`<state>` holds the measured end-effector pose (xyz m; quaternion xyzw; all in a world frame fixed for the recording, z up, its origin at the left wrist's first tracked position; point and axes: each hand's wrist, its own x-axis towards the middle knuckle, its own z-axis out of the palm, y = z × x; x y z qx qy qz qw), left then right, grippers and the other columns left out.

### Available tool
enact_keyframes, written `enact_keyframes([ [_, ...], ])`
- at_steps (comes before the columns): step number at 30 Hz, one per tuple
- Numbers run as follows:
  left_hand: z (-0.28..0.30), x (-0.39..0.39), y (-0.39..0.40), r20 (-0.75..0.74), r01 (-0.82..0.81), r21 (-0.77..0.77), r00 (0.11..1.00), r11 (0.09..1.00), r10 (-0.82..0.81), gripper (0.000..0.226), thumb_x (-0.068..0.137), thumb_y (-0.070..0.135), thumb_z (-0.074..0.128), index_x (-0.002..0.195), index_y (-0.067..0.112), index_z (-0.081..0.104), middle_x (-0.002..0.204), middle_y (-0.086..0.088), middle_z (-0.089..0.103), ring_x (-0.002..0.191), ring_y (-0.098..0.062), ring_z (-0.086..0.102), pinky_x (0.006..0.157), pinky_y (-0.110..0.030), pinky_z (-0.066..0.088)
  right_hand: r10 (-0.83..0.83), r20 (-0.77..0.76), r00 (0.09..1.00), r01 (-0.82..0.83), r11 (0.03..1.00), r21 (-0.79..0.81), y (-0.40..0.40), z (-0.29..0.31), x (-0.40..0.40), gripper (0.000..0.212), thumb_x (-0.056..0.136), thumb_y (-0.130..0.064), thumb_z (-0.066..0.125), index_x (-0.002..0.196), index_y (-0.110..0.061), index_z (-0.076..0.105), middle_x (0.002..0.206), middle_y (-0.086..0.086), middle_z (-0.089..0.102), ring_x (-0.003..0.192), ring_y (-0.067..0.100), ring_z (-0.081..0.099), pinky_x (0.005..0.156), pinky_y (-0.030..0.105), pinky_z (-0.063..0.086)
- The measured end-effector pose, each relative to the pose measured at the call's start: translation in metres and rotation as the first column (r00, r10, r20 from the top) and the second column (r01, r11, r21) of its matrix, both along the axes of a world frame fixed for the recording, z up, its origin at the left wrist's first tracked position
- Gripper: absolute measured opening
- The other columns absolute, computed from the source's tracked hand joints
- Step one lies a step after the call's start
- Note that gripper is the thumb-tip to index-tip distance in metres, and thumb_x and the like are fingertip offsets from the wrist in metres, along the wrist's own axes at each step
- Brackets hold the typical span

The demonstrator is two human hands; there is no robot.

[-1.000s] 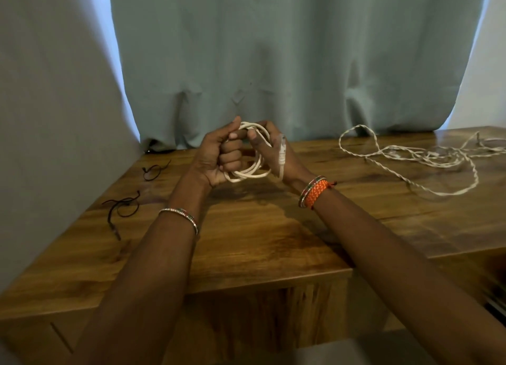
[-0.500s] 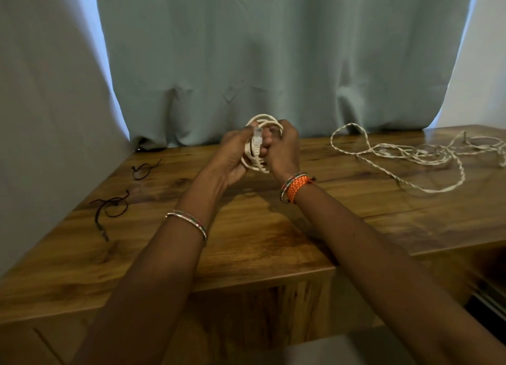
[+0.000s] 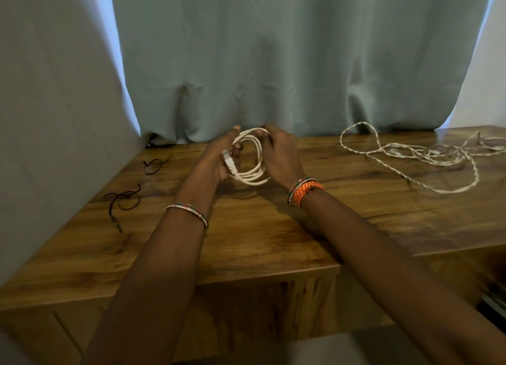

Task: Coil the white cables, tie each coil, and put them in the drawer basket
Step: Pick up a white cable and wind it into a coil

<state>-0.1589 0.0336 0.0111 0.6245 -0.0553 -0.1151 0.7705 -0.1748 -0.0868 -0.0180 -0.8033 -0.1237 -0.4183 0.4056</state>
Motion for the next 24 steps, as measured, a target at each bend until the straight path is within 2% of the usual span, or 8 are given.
enact_keyframes([
  [3,0.002,-0.001,-0.001,0.031,0.138,0.084,0.990,0.987,-0.141,0.066,0.097,0.052,0.029,0.041,0.020,0.039,0.026,0.009,0.025,0.018,-0.003,0.021,0.028,-0.003,0.015,-0.035,-0.014,0.999,0.036,0.998,0.054,-0.003,0.002,-0.001,0.027,0.098,-0.018,0.045,0.086,-0.008,0.067,0.078,0.011,0.068,0.069,0.020,0.058,0.060,0.026,0.034],
  [7,0.004,-0.009,-0.004,0.120,0.176,0.115,0.975,0.978,-0.190,0.055,0.095,0.057,0.030,0.056,0.018,0.033,0.032,0.009,0.026,0.022,-0.001,0.019,0.030,-0.005,0.016,-0.047,-0.116,0.992,0.064,0.988,0.140,-0.011,0.008,0.006,0.032,0.097,-0.023,0.045,0.075,-0.017,0.067,0.074,0.009,0.067,0.070,0.021,0.059,0.061,0.027,0.036],
  [9,0.003,-0.011,-0.004,0.138,0.214,0.104,0.964,0.971,-0.227,0.053,0.094,0.057,0.031,0.058,0.018,0.034,0.034,0.009,0.026,0.024,-0.001,0.020,0.031,-0.008,0.015,-0.073,-0.143,0.987,0.096,0.983,0.157,-0.016,0.010,0.006,0.040,0.098,-0.025,0.045,0.058,-0.023,0.054,0.062,0.002,0.060,0.061,0.019,0.055,0.055,0.026,0.034],
  [11,0.003,-0.011,-0.004,0.146,0.232,0.100,0.959,0.968,-0.245,0.049,0.094,0.055,0.033,0.061,0.018,0.034,0.035,0.010,0.027,0.024,-0.001,0.021,0.031,-0.008,0.016,-0.087,-0.152,0.984,0.111,0.982,0.152,-0.017,0.010,0.005,0.045,0.098,-0.024,0.045,0.054,-0.027,0.047,0.056,-0.005,0.054,0.054,0.012,0.051,0.047,0.019,0.032],
  [16,0.007,-0.014,-0.004,0.163,0.290,-0.041,0.946,0.956,-0.280,0.038,0.100,0.036,0.034,0.067,0.017,0.037,0.036,0.011,0.028,0.022,-0.002,0.023,0.027,-0.010,0.016,-0.097,-0.133,0.986,0.128,0.960,0.247,-0.014,0.014,0.005,0.042,0.097,-0.025,0.045,0.055,-0.024,0.046,0.066,0.004,0.059,0.066,0.024,0.057,0.058,0.031,0.039],
  [19,0.011,-0.016,-0.006,0.157,0.354,-0.145,0.930,0.924,-0.332,0.038,0.101,0.033,0.028,0.067,0.017,0.036,0.034,0.008,0.029,0.021,-0.003,0.023,0.027,-0.013,0.014,-0.104,-0.144,0.984,0.147,0.932,0.332,-0.019,0.017,0.007,0.042,0.098,-0.024,0.045,0.055,-0.021,0.045,0.061,0.001,0.053,0.064,0.021,0.050,0.058,0.029,0.032],
  [21,0.012,-0.016,-0.008,0.148,0.384,-0.194,0.921,0.903,-0.360,0.039,0.101,0.034,0.025,0.068,0.017,0.035,0.034,0.008,0.030,0.020,-0.003,0.022,0.025,-0.012,0.015,-0.098,-0.133,0.986,0.140,0.921,0.363,-0.022,0.017,0.006,0.042,0.098,-0.022,0.045,0.056,-0.019,0.047,0.058,-0.001,0.053,0.059,0.019,0.051,0.053,0.027,0.035],
  [24,0.012,-0.015,-0.006,0.144,0.375,-0.205,0.925,0.904,-0.351,0.038,0.101,0.034,0.026,0.068,0.017,0.035,0.033,0.009,0.029,0.020,-0.003,0.021,0.024,-0.013,0.013,-0.080,-0.118,0.990,0.121,0.912,0.391,-0.022,0.018,0.004,0.042,0.099,-0.021,0.044,0.057,-0.019,0.048,0.056,-0.002,0.053,0.050,0.012,0.052,0.043,0.014,0.037],
])
